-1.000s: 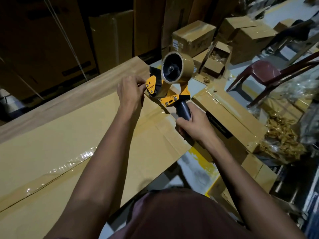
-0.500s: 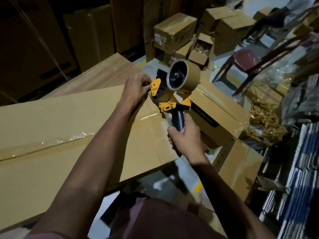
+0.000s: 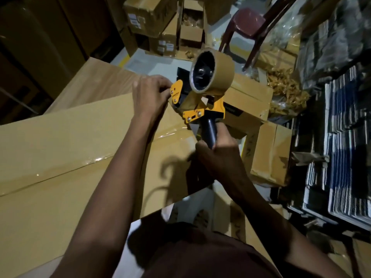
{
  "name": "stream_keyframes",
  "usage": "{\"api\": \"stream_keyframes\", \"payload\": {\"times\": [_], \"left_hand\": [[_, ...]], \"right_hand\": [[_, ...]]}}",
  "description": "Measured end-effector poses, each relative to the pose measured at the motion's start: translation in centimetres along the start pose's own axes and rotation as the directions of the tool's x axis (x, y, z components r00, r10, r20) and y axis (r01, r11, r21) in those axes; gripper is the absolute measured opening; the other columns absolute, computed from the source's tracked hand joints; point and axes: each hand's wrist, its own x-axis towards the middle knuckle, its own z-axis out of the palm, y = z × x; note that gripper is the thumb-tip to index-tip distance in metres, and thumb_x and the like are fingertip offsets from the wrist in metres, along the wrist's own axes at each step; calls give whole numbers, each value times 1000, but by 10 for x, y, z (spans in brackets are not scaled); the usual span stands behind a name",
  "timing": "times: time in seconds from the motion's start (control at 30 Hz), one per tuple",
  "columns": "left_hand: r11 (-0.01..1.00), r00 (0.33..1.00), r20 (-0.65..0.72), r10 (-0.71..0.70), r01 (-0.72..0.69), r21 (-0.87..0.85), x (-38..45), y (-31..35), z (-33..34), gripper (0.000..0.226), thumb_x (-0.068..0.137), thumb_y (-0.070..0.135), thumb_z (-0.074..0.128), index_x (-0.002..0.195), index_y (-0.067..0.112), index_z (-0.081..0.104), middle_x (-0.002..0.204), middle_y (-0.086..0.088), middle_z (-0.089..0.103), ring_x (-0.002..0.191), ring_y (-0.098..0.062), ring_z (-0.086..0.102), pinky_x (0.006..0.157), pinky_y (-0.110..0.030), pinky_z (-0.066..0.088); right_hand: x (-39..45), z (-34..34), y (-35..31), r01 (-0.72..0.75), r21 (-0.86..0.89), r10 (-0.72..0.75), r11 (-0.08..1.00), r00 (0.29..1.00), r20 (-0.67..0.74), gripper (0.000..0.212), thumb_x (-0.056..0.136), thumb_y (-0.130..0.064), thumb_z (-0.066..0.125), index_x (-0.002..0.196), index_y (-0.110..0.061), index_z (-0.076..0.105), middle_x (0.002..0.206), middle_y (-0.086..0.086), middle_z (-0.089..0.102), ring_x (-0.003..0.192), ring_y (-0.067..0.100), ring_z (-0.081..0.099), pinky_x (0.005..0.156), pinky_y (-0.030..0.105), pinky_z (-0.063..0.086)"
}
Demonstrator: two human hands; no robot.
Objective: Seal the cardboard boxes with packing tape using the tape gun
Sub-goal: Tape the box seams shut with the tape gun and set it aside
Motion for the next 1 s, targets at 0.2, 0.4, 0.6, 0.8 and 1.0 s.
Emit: {"api": "stream_keyframes", "payload": {"times": [0.2,0.4,0.6,0.8,1.0], "left_hand": [[999,1000,14,17,-17,34,3,-13,6,19,88,46,69,93,31,79,103,17,73,101,-15,58,89,-41,33],[996,999,6,44,-44,74,0,-10,3,16,91,43,68,94,31,78,105,15,73,103,-16,56,86,-39,32],[996,999,-1,40,-40,74,-4,2,-3,10,92,33,70,94,27,77,105,11,73,103,-19,54,84,-34,26],[993,1000,-6,-23,23,115,-12,7,-2,12,90,28,64,87,24,76,94,8,74,103,-21,54,88,-39,30],[988,993,109,-46,29,153,-30,6,-7,26,98,28,55,109,34,78,111,3,76,137,-26,45,110,-44,23]], "right_hand": [[-15,4,-13,-14,73,15,997,1000,-4,23,96,-12,65,113,-7,50,73,-4,61,63,-9,64,52,15,48],[-33,2,-13,61,7,-61,998,998,-11,22,101,-20,65,112,-8,51,75,-32,66,68,-14,62,56,6,41],[-27,1,-7,-21,-87,17,996,999,-41,28,93,-22,74,103,-12,50,70,-6,54,63,-4,54,52,15,37],[-18,6,-11,-77,-105,81,992,996,41,32,88,-24,74,112,-20,53,93,-3,63,87,17,64,75,39,58],[-12,5,-8,-105,-112,108,988,994,15,13,92,-25,70,86,-28,59,82,-1,60,78,19,62,70,36,53]]}}
